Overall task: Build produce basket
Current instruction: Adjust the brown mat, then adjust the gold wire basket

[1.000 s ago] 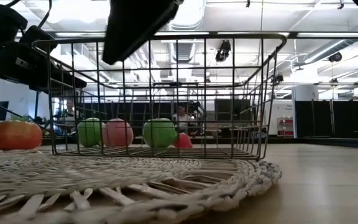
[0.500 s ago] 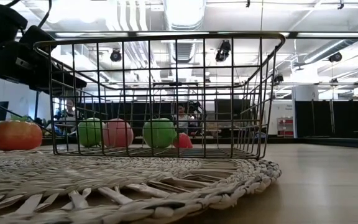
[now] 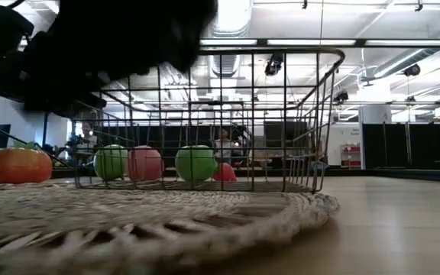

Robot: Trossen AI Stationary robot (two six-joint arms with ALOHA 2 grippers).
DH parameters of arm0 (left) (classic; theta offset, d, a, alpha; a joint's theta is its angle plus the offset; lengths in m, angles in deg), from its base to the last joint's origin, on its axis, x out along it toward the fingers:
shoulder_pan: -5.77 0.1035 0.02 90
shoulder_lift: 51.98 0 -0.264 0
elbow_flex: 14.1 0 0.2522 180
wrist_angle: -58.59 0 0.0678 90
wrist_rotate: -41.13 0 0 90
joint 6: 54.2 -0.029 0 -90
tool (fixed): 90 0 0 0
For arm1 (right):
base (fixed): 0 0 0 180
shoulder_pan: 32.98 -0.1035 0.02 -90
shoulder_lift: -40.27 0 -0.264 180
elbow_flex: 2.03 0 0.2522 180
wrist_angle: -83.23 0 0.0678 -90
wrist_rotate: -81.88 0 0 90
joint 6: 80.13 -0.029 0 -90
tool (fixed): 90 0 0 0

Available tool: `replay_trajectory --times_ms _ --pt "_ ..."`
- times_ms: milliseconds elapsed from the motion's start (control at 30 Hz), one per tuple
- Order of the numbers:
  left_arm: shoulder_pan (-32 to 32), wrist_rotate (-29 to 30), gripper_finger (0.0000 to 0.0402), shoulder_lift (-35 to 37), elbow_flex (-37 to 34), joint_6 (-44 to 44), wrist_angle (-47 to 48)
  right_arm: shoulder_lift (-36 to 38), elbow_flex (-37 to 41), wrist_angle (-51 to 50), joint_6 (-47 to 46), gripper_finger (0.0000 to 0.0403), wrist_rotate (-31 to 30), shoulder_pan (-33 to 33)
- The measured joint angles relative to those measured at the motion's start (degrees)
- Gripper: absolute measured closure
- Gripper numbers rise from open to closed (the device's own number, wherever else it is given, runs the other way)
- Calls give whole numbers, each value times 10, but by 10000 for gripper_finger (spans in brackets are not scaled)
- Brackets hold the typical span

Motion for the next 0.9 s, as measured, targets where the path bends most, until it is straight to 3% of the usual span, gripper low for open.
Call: replay_trajectory --times_ms 367,700,900 --pt "0 0 398 -4 0 0 0 10 78 -19 -77 390 -28 6" --pt "0 0 398 -4 0 0 0 17 50 -253 -184 390 -61 2" --pt "0 0 398 -4 0 0 0 59 68 -324 -221 390 -59 -4"
